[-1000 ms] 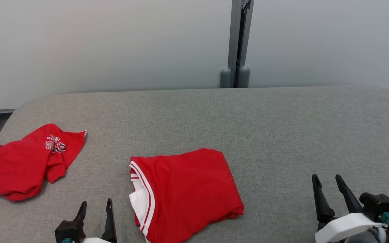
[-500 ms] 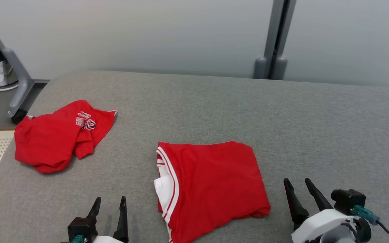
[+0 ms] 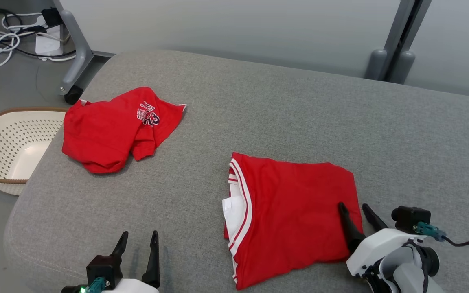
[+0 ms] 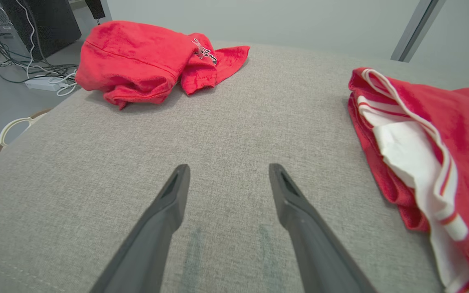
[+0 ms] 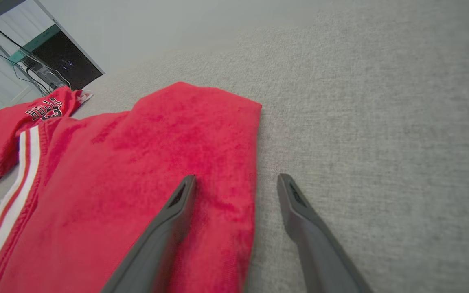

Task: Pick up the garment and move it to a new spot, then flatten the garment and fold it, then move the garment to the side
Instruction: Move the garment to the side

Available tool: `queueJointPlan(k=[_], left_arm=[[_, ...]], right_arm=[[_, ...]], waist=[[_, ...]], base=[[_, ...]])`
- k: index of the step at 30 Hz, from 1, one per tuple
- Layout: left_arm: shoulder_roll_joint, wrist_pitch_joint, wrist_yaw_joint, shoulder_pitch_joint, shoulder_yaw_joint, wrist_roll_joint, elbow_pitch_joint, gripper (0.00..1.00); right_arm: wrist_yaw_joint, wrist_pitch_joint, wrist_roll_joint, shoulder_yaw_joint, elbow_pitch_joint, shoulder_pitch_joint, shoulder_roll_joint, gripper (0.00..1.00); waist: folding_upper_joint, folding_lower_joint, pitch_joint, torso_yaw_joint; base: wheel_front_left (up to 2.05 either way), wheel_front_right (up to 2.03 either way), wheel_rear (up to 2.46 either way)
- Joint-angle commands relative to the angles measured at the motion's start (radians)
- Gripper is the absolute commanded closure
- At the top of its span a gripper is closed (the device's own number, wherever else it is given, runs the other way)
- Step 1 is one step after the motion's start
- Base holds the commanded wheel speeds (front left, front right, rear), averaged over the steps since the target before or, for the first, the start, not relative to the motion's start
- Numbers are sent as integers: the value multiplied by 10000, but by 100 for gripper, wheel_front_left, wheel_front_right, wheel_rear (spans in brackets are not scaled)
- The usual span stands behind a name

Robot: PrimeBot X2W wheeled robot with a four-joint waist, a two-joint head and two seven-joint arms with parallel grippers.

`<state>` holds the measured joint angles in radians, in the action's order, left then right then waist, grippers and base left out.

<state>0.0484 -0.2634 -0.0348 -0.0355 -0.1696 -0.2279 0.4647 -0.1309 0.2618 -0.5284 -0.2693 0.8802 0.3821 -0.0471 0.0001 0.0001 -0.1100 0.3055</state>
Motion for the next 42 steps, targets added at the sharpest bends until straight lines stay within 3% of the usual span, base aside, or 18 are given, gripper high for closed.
queueJointPlan(k=[1, 5, 6, 7, 8, 9, 10, 20, 25, 29, 42], left_arm=[[44, -15, 53, -212, 10, 51, -13, 0], [44, -15, 48, -297, -10, 20, 10, 0], [47, -15, 52, -324, -18, 13, 21, 0], [45, -15, 59, -357, -30, 11, 24, 0], [47, -15, 61, -385, -35, 19, 32, 0], [47, -15, 66, -402, -27, 19, 40, 0], [44, -15, 68, -412, -27, 20, 38, 0], [47, -14, 90, -328, 46, 119, 55, 0], [47, -14, 119, -228, 59, 148, 14, 0], [48, -14, 122, -250, 110, 172, -49, 0], [48, -14, 152, -664, -64, 50, -236, 0]], right_arm=[[1, 35, -236, -258, 293, 214, -62, 0], [-5, 5, -900, -1020, 813, 379, -5, 1], [-11, 2, -1127, -1258, 882, 414, 12, 22], [-11, -7, -1233, -1525, 967, 461, 23, 53], [-11, -8, -1392, -1764, 1013, 503, 24, 69], [-11, -16, -1538, -1948, 1064, 555, 12, 97], [-11, -17, -1637, -2067, 1111, 618, 3, 100], [3, 23, -1265, -1280, 843, 855, -108, 100], [3, 23, -983, -627, 399, 578, -88, 100], [3, 25, -879, -468, 177, 415, -92, 100], [3, 25, -791, -773, -210, 386, -80, 100]], waist=[[-1, -1, -84, 112], [-1, -1, -126, 141], [-1, -1, -130, 131], [-1, -1, -133, 116], [-1, -1, -141, 94], [-1, -1, -153, 69], [-1, -1, -162, 45], [-1, -1, -53, -292], [-1, -1, 102, -897], [-1, -1, 246, -1821], [-1, -1, 106, -5821]], base=[[0, 0, 0], [0, 0, 0], [0, 0, 0], [0, 0, 0], [0, 0, 0], [0, 0, 0], [0, 0, 0], [0, 0, 0], [0, 0, 0], [0, 0, 0], [0, 0, 0]])
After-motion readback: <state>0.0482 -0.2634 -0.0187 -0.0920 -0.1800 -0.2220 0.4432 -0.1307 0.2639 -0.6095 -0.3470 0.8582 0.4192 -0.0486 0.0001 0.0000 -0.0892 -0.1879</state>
